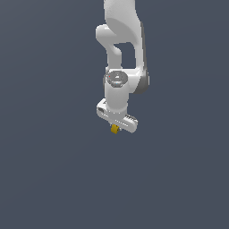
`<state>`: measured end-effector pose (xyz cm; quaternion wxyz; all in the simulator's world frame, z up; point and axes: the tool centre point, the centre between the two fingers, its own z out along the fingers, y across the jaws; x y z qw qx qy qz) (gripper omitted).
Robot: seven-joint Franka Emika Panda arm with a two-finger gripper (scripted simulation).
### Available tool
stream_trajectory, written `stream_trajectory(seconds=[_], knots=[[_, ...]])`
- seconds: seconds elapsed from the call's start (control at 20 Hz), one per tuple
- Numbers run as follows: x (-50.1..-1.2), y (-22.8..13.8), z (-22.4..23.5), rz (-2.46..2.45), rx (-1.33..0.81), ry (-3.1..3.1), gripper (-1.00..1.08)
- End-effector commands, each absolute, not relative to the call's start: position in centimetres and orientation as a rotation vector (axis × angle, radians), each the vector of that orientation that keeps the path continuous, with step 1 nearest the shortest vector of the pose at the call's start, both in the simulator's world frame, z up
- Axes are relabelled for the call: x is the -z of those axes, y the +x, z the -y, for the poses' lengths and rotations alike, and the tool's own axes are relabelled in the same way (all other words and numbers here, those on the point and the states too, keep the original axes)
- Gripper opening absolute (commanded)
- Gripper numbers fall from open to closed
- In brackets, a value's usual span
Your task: Pick up the object and move it to a goal position.
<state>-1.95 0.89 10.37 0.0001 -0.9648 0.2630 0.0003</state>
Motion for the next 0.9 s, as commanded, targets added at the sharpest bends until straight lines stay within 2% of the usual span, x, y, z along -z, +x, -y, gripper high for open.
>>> stream_trajectory(seconds=[0.0,0.5,0.85], knots=[[-12.6,-1.0,0.8,-0.826,0.0,-3.031,-1.0],[-21.3,3.1,7.6,-0.826,0.0,-3.031,-1.0],[-25.1,5.1,10.5,-0.826,0.0,-3.031,-1.0]])
